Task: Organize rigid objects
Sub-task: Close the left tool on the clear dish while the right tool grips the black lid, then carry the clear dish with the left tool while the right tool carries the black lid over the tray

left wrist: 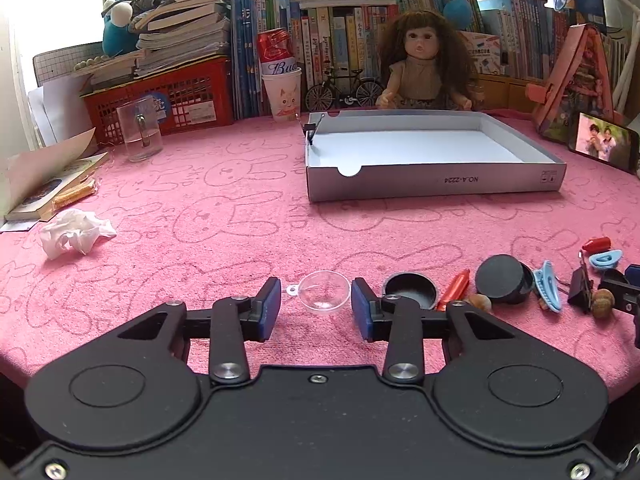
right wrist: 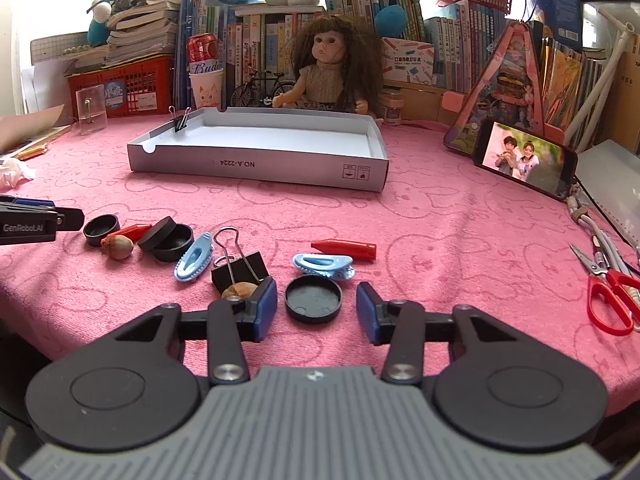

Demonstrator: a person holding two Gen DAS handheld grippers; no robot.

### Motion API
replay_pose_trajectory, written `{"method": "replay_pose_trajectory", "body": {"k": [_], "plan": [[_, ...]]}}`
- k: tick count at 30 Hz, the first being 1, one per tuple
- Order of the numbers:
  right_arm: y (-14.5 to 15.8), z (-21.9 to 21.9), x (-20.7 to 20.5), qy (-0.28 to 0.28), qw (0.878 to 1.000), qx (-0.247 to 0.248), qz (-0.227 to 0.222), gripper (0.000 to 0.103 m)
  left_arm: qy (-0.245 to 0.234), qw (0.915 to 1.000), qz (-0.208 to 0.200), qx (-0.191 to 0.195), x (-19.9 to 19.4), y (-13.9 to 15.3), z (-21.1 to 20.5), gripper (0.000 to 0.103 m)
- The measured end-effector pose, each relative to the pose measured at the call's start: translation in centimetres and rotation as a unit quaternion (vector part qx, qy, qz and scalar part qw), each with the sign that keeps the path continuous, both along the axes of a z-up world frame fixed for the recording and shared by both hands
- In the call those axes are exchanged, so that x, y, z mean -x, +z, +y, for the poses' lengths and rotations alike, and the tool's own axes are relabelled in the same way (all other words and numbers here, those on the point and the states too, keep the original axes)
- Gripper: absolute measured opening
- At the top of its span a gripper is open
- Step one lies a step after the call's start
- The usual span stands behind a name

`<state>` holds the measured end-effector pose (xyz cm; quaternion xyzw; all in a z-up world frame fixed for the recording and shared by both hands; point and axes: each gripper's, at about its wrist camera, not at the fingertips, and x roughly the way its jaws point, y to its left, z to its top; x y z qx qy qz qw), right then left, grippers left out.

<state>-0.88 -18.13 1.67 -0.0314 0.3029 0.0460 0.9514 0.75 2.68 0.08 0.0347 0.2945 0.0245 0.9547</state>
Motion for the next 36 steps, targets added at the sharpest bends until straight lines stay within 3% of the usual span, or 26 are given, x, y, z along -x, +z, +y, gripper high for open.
{"method": "replay_pose_trajectory", "body": {"k": [1, 3, 15, 27, 36], "plan": [[0.0, 0.1, 0.0, 0.001, 1.000, 0.000, -0.001, 0.037, 0.001, 1.0000, 0.001, 0.000, -0.2, -0.2, 0.0, 0.036], [0.1, 0.2, 0.1, 0.000, 1.000, -0.002, -0.004, 0.037, -0.001, 1.0000, 0.004, 0.008, -0.4, -0.5, 0.2, 0.033], [2.4, -1.2, -1.6, -0.021, 0.999, -0.020, -0.033, 0.037, -0.012, 0.9995, -0.024, 0.020, -1.3, 1.4, -0.2, 0.033], [3.2, -2.0, -5.5, -0.032, 0.997, -0.055, -0.033, 0.037, -0.038, 0.9981, -0.022, 0.044, -4.3, 2.8, -1.5, 0.033], [3.8, -2.1, -10.8, -0.026, 0.995, -0.094, -0.010, 0.037, -0.052, 0.9966, -0.020, 0.060, -8.9, 4.3, -2.4, 0.033]]}}
